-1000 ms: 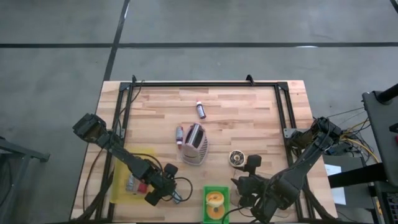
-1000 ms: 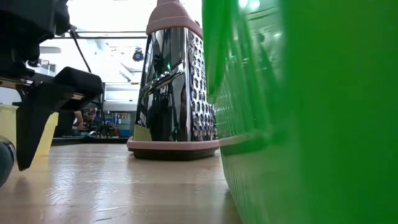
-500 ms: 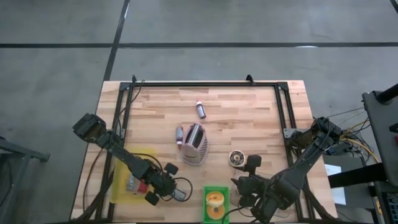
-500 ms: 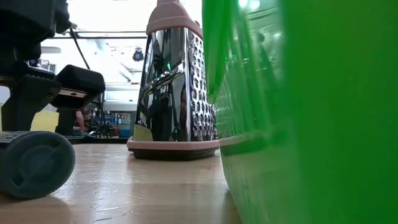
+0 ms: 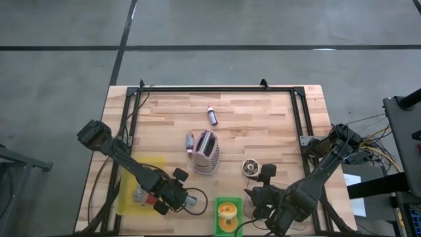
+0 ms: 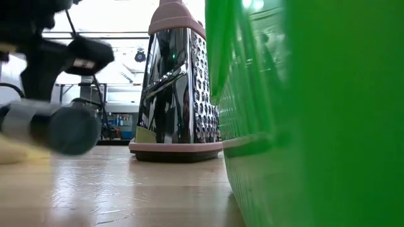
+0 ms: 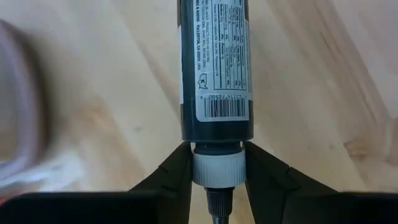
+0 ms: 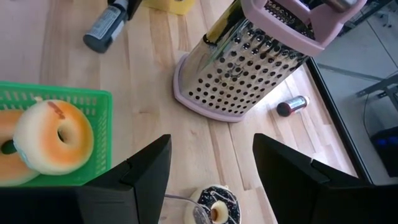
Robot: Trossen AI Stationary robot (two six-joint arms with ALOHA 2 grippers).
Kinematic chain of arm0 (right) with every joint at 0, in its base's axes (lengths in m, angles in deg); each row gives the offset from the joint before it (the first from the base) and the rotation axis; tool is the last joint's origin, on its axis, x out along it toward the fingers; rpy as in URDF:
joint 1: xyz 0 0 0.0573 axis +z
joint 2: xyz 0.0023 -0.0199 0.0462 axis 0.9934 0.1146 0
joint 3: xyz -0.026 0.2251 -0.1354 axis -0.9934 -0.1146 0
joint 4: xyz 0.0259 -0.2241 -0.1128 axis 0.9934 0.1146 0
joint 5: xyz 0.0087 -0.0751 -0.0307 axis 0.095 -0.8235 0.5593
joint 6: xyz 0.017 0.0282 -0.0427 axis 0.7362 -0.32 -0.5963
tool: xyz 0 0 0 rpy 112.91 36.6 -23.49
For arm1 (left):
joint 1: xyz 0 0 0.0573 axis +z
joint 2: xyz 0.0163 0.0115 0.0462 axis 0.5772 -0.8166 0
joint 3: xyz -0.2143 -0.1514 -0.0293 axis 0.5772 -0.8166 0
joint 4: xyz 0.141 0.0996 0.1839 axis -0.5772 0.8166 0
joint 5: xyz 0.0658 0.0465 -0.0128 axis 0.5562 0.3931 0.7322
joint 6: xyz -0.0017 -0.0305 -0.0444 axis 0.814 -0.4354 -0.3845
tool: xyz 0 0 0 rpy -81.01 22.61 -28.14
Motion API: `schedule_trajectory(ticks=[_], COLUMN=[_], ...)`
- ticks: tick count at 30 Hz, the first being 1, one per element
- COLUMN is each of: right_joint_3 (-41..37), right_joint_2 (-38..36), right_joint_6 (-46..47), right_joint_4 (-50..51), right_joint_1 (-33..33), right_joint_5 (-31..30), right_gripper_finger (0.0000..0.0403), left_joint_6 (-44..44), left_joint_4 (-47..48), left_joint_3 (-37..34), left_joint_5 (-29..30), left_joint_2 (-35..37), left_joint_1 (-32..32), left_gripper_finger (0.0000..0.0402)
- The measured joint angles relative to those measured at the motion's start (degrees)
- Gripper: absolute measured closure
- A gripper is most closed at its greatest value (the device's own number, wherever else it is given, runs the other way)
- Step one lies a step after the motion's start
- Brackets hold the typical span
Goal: Pick & Place Food Item
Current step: Put the black food coloring bottle into the transparent bin
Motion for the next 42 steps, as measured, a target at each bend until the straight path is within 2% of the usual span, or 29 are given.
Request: schedule_trajectory(ticks=[9,17,24,27,33,38,42], right_joint_3=[0.0,-0.1,-0.2,-0.3,-1.7,-1.8,-1.8], right_joint_2=[0.0,0.0,0.0,0.0,0.6,3.6,6.2], right_joint_6=[3.0,3.9,-0.8,-3.3,-13.7,-21.4,-24.0], right_joint_4=[-0.2,-1.3,-6.1,-8.8,-18.5,-21.9,-22.7], right_joint_1=[0.0,0.0,0.0,-0.1,-0.6,-1.7,-2.5], right_joint_5=[4.0,3.6,-1.8,-5.9,-11.5,-15.5,-18.2], right_gripper_finger=[0.0179,0.0179,0.0179,0.0179,0.0179,0.0179,0.0179], left_joint_6=[0.7,4.1,9.1,11.4,13.6,14.8,15.5], left_joint_4=[17.2,26.7,28.7,28.7,28.6,28.5,28.4], left_joint_3=[13.0,22.0,28.2,29.9,31.9,33.5,34.0], left_joint_5=[9.1,16.0,22.9,26.0,30.4,32.6,34.0], left_joint_2=[0.1,0.1,0.1,0.1,0.1,0.1,0.1], left_joint_1=[-0.2,-0.2,-0.2,0.1,0.8,0.8,0.9], left_gripper_finger=[0.0293,0.0293,0.0293,0.0293,0.0293,0.0293,0.0293])
